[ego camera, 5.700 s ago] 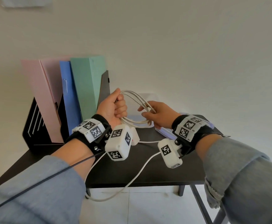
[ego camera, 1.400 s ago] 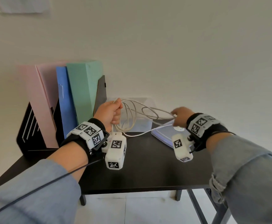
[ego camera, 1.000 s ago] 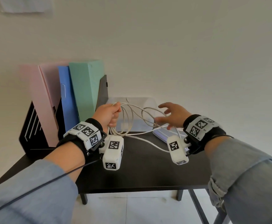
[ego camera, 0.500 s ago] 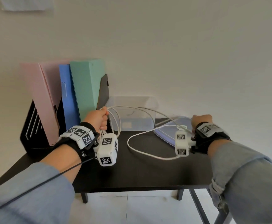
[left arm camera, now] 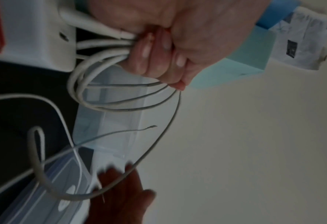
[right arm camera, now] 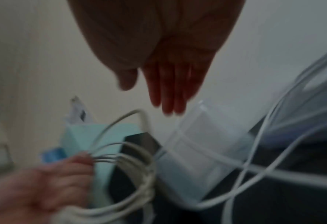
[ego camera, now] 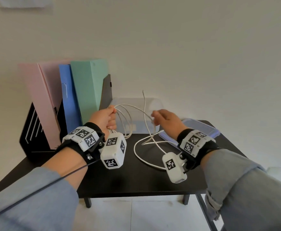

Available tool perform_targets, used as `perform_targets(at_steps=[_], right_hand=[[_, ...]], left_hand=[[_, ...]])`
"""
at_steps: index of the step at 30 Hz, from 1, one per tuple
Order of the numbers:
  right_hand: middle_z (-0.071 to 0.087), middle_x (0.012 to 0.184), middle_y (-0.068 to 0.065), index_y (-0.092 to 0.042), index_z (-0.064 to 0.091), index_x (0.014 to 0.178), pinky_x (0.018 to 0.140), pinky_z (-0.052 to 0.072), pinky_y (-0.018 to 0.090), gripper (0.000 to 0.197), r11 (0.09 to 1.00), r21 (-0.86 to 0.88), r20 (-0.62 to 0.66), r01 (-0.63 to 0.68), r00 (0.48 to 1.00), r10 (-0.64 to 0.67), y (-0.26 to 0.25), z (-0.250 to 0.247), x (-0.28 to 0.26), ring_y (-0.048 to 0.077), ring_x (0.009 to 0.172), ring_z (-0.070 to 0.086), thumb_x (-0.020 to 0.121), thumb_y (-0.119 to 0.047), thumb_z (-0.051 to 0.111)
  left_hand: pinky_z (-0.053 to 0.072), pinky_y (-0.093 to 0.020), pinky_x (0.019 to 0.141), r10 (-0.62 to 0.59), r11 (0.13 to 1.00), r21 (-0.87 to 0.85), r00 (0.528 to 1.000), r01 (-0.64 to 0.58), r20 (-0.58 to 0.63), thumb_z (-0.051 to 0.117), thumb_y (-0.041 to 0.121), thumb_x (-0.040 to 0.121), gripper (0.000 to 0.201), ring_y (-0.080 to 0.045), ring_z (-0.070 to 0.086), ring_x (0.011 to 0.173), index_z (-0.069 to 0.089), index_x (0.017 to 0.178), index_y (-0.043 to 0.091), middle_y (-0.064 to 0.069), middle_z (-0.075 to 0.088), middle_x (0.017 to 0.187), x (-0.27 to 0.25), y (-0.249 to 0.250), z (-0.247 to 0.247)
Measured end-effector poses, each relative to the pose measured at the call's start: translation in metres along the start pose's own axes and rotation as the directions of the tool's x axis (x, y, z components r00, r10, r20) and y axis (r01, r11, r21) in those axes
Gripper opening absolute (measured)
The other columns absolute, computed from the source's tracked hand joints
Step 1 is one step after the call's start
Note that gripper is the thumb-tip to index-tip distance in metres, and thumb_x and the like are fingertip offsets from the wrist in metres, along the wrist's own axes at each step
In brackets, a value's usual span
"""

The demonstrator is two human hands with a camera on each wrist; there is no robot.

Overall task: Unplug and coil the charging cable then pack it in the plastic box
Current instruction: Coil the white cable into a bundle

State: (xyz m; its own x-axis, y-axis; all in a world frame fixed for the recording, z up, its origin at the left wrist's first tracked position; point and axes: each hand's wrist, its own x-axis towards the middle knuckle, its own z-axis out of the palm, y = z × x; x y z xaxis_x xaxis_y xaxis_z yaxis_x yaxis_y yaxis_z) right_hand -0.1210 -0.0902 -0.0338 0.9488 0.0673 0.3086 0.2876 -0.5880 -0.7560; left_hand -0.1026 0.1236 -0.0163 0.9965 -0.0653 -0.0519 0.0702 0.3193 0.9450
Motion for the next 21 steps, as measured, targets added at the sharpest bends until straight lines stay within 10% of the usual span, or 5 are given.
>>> perform_targets(at_steps=[5, 10, 15, 21], right_hand=[[0.070, 0.079, -0.002, -0.011, 0.062, 0.099, 0.082, 0.049, 0.014, 0.028, 0.994, 0.082, 0.454, -0.076, 0.891, 0.031, -0.001, 0.015, -0.010, 0.009, 0.076, 0.067, 0.092, -0.036, 0.052], [0.063, 0.065, 0.009, -0.010, 0.053, 0.066, 0.078, 0.052, 0.032, 0.036, 0.930, 0.309, 0.198, -0.197, 0.970, 0.139, 0.030, 0.007, 0.001, 0.024, 0.064, 0.062, 0.097, -0.026, 0.045], [0.051, 0.056, 0.005, -0.009, 0.045, 0.072, 0.065, 0.053, 0.027, 0.030, 0.762, 0.531, 0.268, -0.369, 0.927, 0.262, 0.043, -0.008, 0.004, 0.018, 0.050, 0.055, 0.098, -0.021, 0.044], [0.047, 0.063, 0.003, -0.013, 0.048, 0.079, 0.061, 0.042, 0.028, 0.016, 0.951, 0.139, 0.080, -0.276, 0.960, 0.268, 0.061, -0.016, 0.007, 0.015, 0.054, 0.043, 0.094, -0.018, 0.050]], left_hand=[[0.017, -0.013, 0.031, -0.006, 0.998, -0.061, 0.994, 0.013, 0.106, 0.033, 0.030, 0.101, 0.038, -0.003, 0.020, 0.023, 0.041, 0.068, 0.014, 0.008, 0.027, 0.030, -0.003, 0.007, 0.002], [0.018, -0.014, 0.032, -0.035, 0.992, -0.109, 0.971, 0.062, 0.235, 0.032, 0.032, 0.100, 0.038, -0.003, 0.022, 0.025, 0.043, 0.067, 0.017, 0.008, 0.028, 0.033, -0.005, 0.012, -0.009], [0.020, -0.015, 0.032, -0.036, 0.957, -0.267, 0.960, 0.113, 0.278, 0.031, 0.035, 0.098, 0.042, -0.003, 0.025, 0.025, 0.046, 0.063, 0.018, 0.006, 0.029, 0.033, -0.003, 0.012, -0.016], [0.022, -0.015, 0.032, -0.017, 0.900, -0.427, 0.985, 0.090, 0.173, 0.030, 0.035, 0.099, 0.045, -0.005, 0.024, 0.025, 0.045, 0.059, 0.020, 0.005, 0.029, 0.032, 0.009, 0.018, -0.029]])
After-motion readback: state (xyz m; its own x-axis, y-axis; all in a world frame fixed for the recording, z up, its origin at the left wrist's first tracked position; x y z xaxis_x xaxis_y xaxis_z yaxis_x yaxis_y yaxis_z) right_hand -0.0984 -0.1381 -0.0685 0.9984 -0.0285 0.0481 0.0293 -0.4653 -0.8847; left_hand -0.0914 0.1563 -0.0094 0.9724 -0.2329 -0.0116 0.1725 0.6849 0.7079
